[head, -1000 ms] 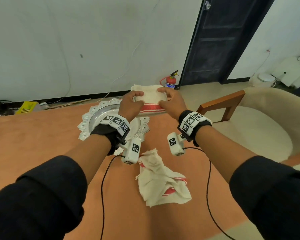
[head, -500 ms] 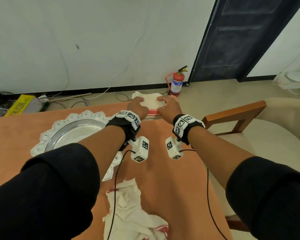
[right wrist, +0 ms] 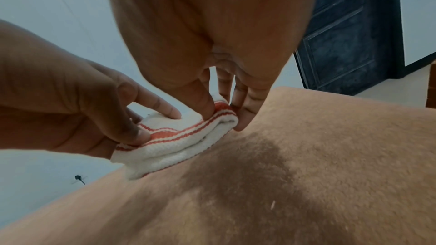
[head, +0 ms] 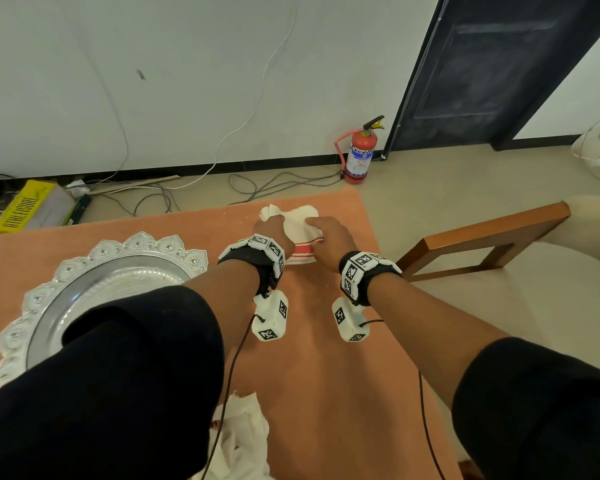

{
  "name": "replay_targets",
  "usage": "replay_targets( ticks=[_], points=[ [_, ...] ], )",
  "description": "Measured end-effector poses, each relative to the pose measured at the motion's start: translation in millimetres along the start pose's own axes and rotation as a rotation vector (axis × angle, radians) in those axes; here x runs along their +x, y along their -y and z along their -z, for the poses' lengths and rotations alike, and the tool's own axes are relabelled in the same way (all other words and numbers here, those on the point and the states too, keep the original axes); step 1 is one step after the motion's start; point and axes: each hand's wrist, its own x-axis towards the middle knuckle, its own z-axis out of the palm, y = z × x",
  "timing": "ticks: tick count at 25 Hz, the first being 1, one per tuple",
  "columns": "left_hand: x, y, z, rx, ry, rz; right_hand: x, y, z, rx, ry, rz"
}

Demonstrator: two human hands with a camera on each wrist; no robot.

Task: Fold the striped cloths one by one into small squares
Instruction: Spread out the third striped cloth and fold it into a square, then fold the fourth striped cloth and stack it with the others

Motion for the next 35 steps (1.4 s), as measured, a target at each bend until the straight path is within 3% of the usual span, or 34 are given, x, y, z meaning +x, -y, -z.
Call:
replay_targets(
  ticks=[5,16,19,23,24,28,31,35],
  points=[
    [11.1,9.2,-10.9,0.234,0.052,-0.017,10.1,-8.9,-7.3,-0.095,0.048,0.042],
    [21.4,15.7,-28.5,0.313,-0.011,0.017,25.1,-27.6,-21.5,-0.148,0.077,0.031],
    [31.0,24.3,-36.6,0.245,-0.103,-0.006,26.5,-41.4,-27.6,-0.115,0.071,0.021],
    [33.2,21.3,-44.6,-0.053,-0.250,0.220,28.5,-51.6,-34.3,-0.130,0.063,0.027],
    [31.8,17.2,-45.7,-0.072,-0.245,0.217,28.7,-51.0,-32.6,-0.126,0.072,0.023],
    [11.3,3.0,-31.9,0.127,-0.133,0.145,21.8,-46.4,-17.5,-0.191,0.120,0.027],
    [-11.6,-8.3,-8.7,0.240,-0.045,0.041,1.1,-34.6,-4.5,-0.186,0.073,0.019],
    [-51.8,-23.8,14.4,0.407,-0.051,-0.148,-47.9,-10.9,11.5,-0.117,0.025,0.061]
  ],
)
